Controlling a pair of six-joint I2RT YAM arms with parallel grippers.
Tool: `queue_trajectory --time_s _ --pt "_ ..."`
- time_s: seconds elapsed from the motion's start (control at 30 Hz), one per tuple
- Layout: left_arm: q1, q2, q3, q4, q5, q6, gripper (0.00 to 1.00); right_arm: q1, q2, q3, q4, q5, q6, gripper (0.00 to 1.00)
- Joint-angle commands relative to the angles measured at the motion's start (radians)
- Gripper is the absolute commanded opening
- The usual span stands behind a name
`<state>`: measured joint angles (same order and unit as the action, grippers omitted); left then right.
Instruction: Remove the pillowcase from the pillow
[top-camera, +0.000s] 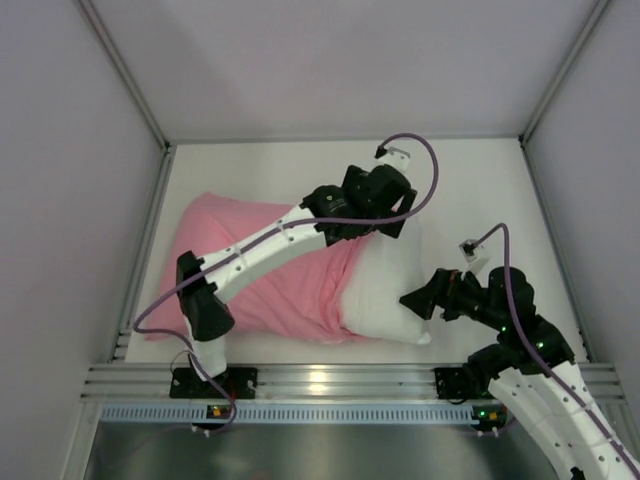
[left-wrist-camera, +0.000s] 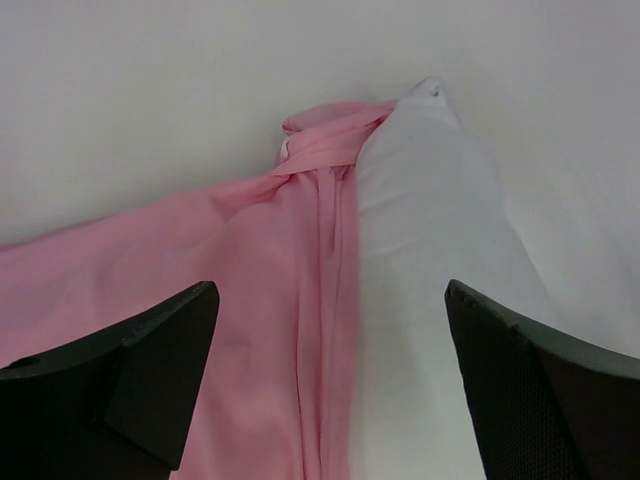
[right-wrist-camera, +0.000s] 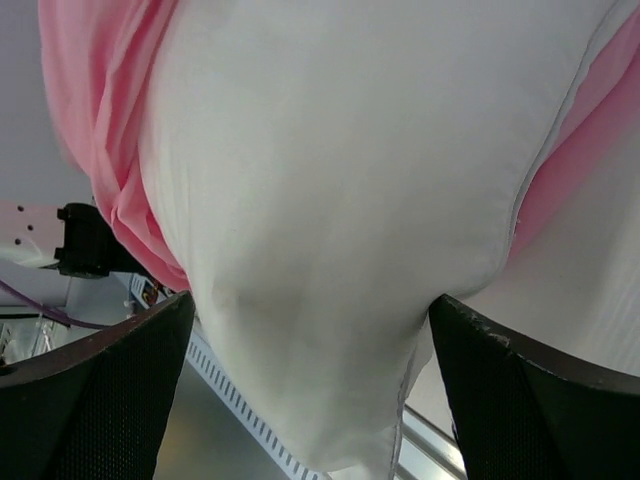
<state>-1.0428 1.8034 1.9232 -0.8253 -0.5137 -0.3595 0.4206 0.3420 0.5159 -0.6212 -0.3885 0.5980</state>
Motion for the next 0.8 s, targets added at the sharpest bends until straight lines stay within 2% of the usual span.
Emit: queue_trajectory --time_s 0.0,0.13,0.17,0.23,0.27,0.33,0.37,0.47,0.5,0.6,0.67,0.77 --pt "0.088 0.079 0.076 -0.055 0.078 0.088 0.97 -0.003 0.005 0.084 -0.008 0.036 0.017 0.94" --pt "0.133 0.163 0.042 -0.055 0.112 0.088 0.94 -0.005 0.029 0.122 -0.008 0.062 0.005 0.94" --pt "0.135 0.175 0.031 -0.057 0.068 0.09 0.93 -0.005 0.035 0.133 -0.008 0.066 0.003 0.94" --pt "0.154 0.191 0.005 -0.066 -0.001 0.071 0.81 -0.005 0.051 0.136 0.004 0.074 0.002 0.94" --pt "0.167 0.188 -0.007 -0.066 -0.038 0.042 0.7 -0.003 0.055 0.133 0.012 0.074 0.003 0.94" --pt "0.194 0.144 -0.049 -0.061 -0.078 -0.001 0.12 -0.003 0.077 0.122 0.043 0.079 0.014 0.94" --pt "0.198 0.122 -0.064 -0.058 -0.097 -0.04 0.0 -0.005 0.104 0.119 0.051 0.088 0.017 0.94" --pt "0.187 -0.03 -0.205 0.021 -0.112 -0.07 0.0 -0.003 0.153 0.13 0.077 0.109 0.016 0.94" --pt "0.176 -0.082 -0.258 0.094 -0.096 -0.081 0.0 -0.003 0.182 0.136 0.084 0.129 0.014 0.95" --pt "0.15 -0.377 -0.491 0.246 -0.028 -0.124 0.0 -0.005 0.263 0.186 0.118 0.145 -0.006 0.98" --pt "0.139 -0.497 -0.666 0.316 0.007 -0.16 0.0 -0.005 0.343 0.243 0.124 0.157 -0.026 0.99" --pt "0.124 -0.718 -0.818 0.426 0.081 -0.208 0.0 -0.006 0.446 0.303 0.143 0.149 -0.055 0.99"
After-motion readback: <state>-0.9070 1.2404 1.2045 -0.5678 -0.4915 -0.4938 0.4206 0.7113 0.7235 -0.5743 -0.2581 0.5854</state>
